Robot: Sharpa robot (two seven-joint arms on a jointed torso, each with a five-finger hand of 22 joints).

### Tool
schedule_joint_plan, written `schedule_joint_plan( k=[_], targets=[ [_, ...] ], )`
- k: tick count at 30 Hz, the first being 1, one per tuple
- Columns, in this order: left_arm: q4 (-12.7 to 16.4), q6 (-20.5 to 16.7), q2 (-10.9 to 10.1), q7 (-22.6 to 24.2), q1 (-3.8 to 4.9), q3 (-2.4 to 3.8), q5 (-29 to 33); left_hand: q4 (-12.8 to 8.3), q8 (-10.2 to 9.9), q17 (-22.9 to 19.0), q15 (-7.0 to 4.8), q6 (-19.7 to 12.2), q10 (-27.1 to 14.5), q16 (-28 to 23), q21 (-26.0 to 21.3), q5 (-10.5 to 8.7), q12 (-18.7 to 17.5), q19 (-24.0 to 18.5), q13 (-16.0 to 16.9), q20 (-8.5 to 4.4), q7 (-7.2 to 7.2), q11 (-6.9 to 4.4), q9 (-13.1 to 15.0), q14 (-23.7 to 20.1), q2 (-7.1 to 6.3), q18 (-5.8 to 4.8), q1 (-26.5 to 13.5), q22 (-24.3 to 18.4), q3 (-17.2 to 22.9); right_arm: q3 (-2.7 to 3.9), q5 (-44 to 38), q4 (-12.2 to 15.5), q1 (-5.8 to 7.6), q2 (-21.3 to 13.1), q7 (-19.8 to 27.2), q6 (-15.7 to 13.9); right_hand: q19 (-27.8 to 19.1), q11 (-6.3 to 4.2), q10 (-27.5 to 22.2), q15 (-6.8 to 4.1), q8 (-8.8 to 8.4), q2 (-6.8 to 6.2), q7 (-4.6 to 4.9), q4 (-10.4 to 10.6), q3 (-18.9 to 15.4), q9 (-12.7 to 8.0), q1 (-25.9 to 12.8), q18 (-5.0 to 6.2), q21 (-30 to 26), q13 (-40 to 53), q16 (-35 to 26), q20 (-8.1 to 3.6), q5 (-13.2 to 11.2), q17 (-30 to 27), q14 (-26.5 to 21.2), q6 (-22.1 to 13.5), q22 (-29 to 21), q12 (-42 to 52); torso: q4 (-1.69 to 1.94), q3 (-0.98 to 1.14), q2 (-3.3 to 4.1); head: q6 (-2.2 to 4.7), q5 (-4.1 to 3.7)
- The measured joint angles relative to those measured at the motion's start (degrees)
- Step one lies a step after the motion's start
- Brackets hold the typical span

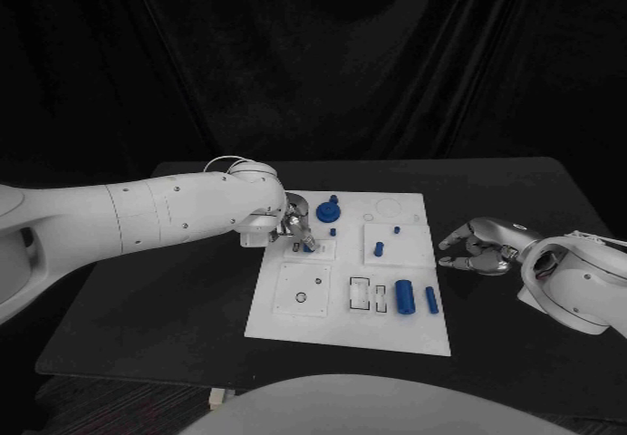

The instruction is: Assemble the parts on the task board

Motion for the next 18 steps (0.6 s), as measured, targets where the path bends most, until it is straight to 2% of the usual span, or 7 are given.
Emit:
schedule_joint_plan(
  k=[9,13,18],
  targets=[
    [-0.77,-0.03,0.74,-0.43,0.03,0.02,0.02,0.09,0.28,0.00,0.00,0.11,0.00,0.00,0.00,-1.34,0.00,0.00,0.00,0.00,0.12,0.00,0.27,0.00,0.48,0.00,-0.48,0.00,0.87,0.00,0.15,-0.07,0.00,0.12,0.00,0.00,0.00,0.00,0.00,0.00,0.00,0.00,0.21,0.00,0.00,0.00,0.00,0.00,-0.22,0.00,0.00,0.00,0.00,0.00,0.00,0.21,-0.01,0.01,-0.01,-0.01,-0.01,0.00,-0.03],
    [-1.39,-0.04,1.19,-0.71,0.05,0.04,0.04,0.09,0.32,0.00,0.00,0.18,0.00,0.00,0.00,-1.34,0.00,0.00,0.00,0.00,0.19,0.00,0.28,0.00,0.61,0.00,-0.62,0.00,0.87,0.00,0.19,-0.13,0.00,0.20,0.00,0.01,0.00,0.00,0.00,0.00,0.00,0.00,0.21,0.00,0.00,0.00,0.00,0.00,-0.22,0.00,0.00,0.00,0.00,0.00,0.00,0.21,-0.01,0.06,-0.01,0.00,-0.01,0.00,-0.03],
    [-1.94,-0.03,1.55,-1.00,0.07,0.08,0.14,0.16,0.33,0.00,0.00,-0.05,0.00,0.00,0.00,-3.11,0.00,0.00,0.00,0.00,-0.01,0.00,0.28,0.00,0.75,0.00,-0.95,0.00,0.80,0.00,0.23,-0.22,-0.03,0.28,0.01,0.01,0.00,0.00,0.00,0.00,0.00,0.00,0.21,0.00,0.00,0.01,0.00,0.00,-0.22,0.01,0.00,0.00,0.00,0.00,0.00,0.21,-0.01,0.07,-0.01,-0.01,-0.01,0.00,-0.03]
  ],
)
